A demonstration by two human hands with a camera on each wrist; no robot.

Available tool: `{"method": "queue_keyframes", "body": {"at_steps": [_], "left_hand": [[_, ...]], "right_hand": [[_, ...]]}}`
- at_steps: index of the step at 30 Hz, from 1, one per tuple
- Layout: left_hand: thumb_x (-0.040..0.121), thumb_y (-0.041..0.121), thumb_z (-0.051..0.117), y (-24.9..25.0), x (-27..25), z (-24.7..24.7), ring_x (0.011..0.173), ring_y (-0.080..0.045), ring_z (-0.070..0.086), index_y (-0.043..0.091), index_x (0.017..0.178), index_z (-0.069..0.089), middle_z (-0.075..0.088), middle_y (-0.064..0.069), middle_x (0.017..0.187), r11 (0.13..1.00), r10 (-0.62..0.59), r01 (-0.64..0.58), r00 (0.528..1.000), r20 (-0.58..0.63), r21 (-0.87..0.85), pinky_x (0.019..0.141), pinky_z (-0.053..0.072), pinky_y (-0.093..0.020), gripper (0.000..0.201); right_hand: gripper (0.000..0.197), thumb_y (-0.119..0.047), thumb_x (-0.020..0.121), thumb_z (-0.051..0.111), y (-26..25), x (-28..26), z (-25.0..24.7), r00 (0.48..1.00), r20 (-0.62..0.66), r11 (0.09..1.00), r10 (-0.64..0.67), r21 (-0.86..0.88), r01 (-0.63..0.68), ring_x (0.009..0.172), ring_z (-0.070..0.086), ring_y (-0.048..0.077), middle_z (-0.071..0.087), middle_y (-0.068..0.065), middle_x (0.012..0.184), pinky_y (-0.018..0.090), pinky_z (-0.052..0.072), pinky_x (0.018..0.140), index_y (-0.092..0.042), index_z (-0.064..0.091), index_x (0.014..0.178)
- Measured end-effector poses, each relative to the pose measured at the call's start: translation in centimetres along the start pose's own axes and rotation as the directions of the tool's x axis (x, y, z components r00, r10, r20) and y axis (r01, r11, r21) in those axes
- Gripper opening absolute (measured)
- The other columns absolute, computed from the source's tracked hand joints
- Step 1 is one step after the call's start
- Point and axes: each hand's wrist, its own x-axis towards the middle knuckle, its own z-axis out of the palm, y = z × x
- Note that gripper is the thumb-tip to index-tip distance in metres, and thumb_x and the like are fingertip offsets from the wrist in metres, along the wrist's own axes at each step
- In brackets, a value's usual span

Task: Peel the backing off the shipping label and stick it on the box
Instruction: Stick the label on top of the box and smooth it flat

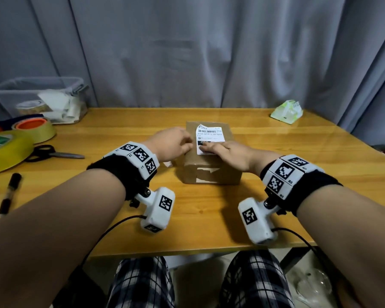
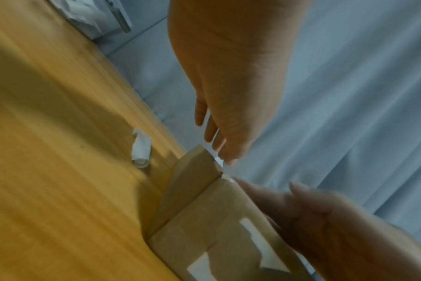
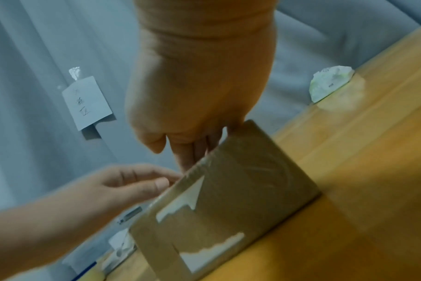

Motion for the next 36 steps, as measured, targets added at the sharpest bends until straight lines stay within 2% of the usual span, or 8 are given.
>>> {"method": "queue_keyframes", "body": {"at_steps": [2,5,9,12,14,22,31,36], "left_hand": [[0.096,0.031,0.042,-0.8,1.1,0.7,0.135,-0.026,0.037,0.008,0.137,0.042,0.042,-0.011,0.146,0.997,-0.068,0.069,0.996,0.057,-0.017,0.114,0.028,-0.036,0.047],[0.098,0.034,0.035,-1.7,2.6,1.4,0.143,-0.024,0.023,0.006,0.145,0.023,0.023,-0.011,0.156,0.987,-0.116,0.123,0.991,0.073,-0.101,0.119,0.018,-0.034,0.056],[0.099,0.037,0.029,-2.5,4.8,1.5,0.146,-0.02,0.011,0.004,0.148,0.013,0.011,-0.01,0.158,0.981,-0.14,0.153,0.984,0.11,-0.121,0.118,0.009,-0.029,0.061],[0.099,0.038,0.024,-2.9,6.0,1.6,0.147,-0.019,0.005,0.006,0.148,0.006,0.002,-0.009,0.159,0.973,-0.139,0.166,0.976,0.17,-0.159,0.118,0.006,-0.027,0.061],[0.099,0.038,0.022,-3.1,6.3,1.9,0.147,-0.018,0.002,0.008,0.148,0.003,-0.002,-0.007,0.159,0.961,-0.132,0.174,0.971,0.198,-0.213,0.118,0.004,-0.028,0.061],[0.1,0.035,0.022,-3.8,6.6,2.8,0.147,-0.015,0.001,0.01,0.149,0.003,-0.003,-0.005,0.159,0.943,-0.111,0.16,0.978,0.178,-0.291,0.116,0.002,-0.023,0.058],[0.1,0.032,0.021,-3.8,6.6,2.9,0.147,-0.014,0.001,0.013,0.149,0.003,-0.003,-0.004,0.16,0.947,-0.109,0.155,0.979,0.175,-0.281,0.12,0.004,-0.029,0.055],[0.1,0.032,0.022,-4.0,6.6,2.7,0.147,-0.013,0.004,0.016,0.149,0.003,-0.001,-0.002,0.16,0.96,-0.122,0.16,0.978,0.171,-0.229,0.121,0.008,-0.038,0.055]], "right_hand": [[0.049,-0.044,0.1,0.027,0.0,0.7,-0.6,0.998,0.053,1.0,0.017,-0.002,-0.017,0.141,0.03,0.02,0.034,0.002,0.153,0.027,0.017,0.114,-0.021,0.041,0.141],[0.055,-0.048,0.099,0.023,0.3,2.1,-1.0,0.995,0.1,0.997,0.017,-0.082,-0.009,0.145,0.021,0.016,0.024,-0.003,0.157,0.024,0.01,0.116,-0.021,0.028,0.147],[0.054,-0.044,0.099,0.02,0.7,3.9,-1.8,0.985,0.174,0.992,-0.008,-0.123,0.03,0.147,0.012,0.013,0.015,-0.005,0.159,0.027,0.004,0.12,-0.021,0.024,0.148],[0.051,-0.036,0.101,0.019,1.1,4.9,-1.6,0.976,0.215,0.977,-0.038,-0.197,0.081,0.148,0.002,0.011,0.005,-0.004,0.16,0.025,-0.003,0.118,-0.019,0.015,0.149],[0.053,-0.039,0.101,0.016,1.4,5.4,-1.4,0.974,0.226,0.956,-0.031,-0.279,0.095,0.148,-0.005,0.01,-0.002,-0.005,0.16,0.029,-0.006,0.12,-0.022,0.006,0.15],[0.057,-0.047,0.098,0.008,1.3,8.0,-1.6,0.974,0.226,0.933,-0.001,-0.352,0.082,0.147,-0.011,0.009,-0.01,-0.007,0.16,0.035,-0.01,0.119,-0.025,-0.002,0.15],[0.061,-0.051,0.097,0.004,0.5,9.6,-1.5,0.982,0.189,0.913,0.015,-0.403,0.064,0.146,-0.012,0.008,-0.011,-0.006,0.16,0.035,-0.012,0.118,-0.023,-0.008,0.149],[0.063,-0.055,0.094,0.001,0.6,9.9,-1.1,0.99,0.133,0.905,0.05,-0.426,0.012,0.146,-0.014,0.01,-0.013,-0.009,0.159,0.042,-0.014,0.118,-0.025,-0.009,0.149]]}}
